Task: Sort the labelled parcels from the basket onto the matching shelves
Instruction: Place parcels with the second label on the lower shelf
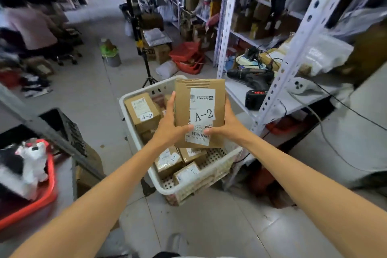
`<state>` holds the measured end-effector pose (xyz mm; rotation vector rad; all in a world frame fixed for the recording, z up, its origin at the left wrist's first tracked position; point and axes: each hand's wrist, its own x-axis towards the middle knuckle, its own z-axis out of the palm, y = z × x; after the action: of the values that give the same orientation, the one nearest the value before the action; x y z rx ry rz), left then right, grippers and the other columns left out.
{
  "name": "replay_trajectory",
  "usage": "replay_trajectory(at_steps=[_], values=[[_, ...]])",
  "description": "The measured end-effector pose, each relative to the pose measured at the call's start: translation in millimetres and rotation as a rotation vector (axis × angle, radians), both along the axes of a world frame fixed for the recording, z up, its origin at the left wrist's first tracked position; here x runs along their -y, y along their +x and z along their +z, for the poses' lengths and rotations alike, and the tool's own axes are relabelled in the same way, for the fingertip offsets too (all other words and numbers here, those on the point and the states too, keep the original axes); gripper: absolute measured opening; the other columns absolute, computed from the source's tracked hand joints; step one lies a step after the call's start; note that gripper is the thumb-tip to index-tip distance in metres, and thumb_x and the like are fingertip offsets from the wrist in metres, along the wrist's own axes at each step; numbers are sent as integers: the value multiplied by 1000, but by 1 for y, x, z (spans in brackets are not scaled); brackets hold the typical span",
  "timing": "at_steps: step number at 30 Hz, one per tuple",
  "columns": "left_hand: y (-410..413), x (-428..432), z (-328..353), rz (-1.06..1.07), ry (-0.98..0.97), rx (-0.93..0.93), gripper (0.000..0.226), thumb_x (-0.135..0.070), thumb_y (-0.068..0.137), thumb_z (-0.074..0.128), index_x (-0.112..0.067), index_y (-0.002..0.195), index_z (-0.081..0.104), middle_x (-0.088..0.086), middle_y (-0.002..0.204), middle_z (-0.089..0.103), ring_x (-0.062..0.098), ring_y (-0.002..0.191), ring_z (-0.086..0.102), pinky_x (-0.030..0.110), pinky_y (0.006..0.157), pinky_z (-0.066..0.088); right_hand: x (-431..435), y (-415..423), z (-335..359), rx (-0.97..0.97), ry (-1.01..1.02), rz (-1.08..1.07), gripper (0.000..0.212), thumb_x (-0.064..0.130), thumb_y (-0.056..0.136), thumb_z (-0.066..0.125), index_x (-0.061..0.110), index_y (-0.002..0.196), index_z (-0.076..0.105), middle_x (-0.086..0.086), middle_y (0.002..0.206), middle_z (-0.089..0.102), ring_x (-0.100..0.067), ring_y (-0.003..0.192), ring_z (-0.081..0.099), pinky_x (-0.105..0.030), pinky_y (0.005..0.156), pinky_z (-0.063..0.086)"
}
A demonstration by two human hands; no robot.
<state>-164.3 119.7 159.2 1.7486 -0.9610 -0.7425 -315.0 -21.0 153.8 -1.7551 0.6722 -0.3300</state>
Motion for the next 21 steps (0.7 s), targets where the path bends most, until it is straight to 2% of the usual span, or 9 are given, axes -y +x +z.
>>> replay_trajectory(at_steps=[2,3,6,9,12,15,16,18,21], values=[[-27,-9,-2,-6,14,12,109,-21,78,77,-47,148,-2,-2,142,48,14,119,52,33,97,45,-11,-30,5,3,17,15,132,9,65,87,25,150,-13,3,151,28,-10,136,33,-30,110,34],[-42,-16,-3,-7,13,10,109,-22,78,77,-48,147,-3,-3,141,49,14,119,53,32,96,45,-17,-46,6,-6,17,15,136,16,62,89,26,151,-14,3,153,27,-12,138,33,-35,112,35],[-83,-32,-4,-40,8,0,111,-24,75,79,-52,146,-2,-8,141,47,18,122,53,44,101,46,-38,-94,5,-15,23,-6,140,23,60,89,32,150,-18,3,155,27,-14,139,35,-42,111,37],[-122,-38,-7,-91,9,-26,114,-33,67,81,-55,144,0,-4,141,49,20,122,54,48,100,47,-55,-144,-5,14,20,-66,131,8,69,85,29,151,-16,5,153,30,-8,136,36,-24,107,39],[-163,-33,-13,-186,-20,-36,112,-24,71,82,-50,146,3,-4,139,50,16,123,52,35,96,50,-66,-199,-12,48,-11,-135,131,1,69,83,27,151,-16,8,152,29,-4,135,34,-9,100,38],[-208,-18,-11,-294,-22,-50,113,-19,73,81,-45,149,1,-3,143,45,13,126,48,39,103,44,-71,-255,-9,20,-22,-230,136,4,67,86,27,151,-19,12,151,28,-3,137,31,-28,113,32],[-225,-10,-8,-338,-21,-37,112,-18,75,80,-43,150,0,-4,142,45,11,124,47,35,102,43,-72,-274,-6,16,-28,-272,137,6,66,86,27,150,-20,11,152,27,-4,138,30,-33,115,30],[-260,7,1,-410,-27,-8,108,-15,79,77,-38,151,1,-8,140,41,10,121,44,29,99,40,-72,-312,0,5,-57,-368,138,11,65,87,29,150,-20,7,154,26,-7,139,30,-39,116,29],[-308,39,11,-527,-56,2,108,-14,78,78,-37,151,2,-7,144,37,14,128,41,32,102,36,-70,-368,11,-15,-82,-516,138,16,63,88,35,149,-18,1,154,31,-14,137,38,-46,111,37]])
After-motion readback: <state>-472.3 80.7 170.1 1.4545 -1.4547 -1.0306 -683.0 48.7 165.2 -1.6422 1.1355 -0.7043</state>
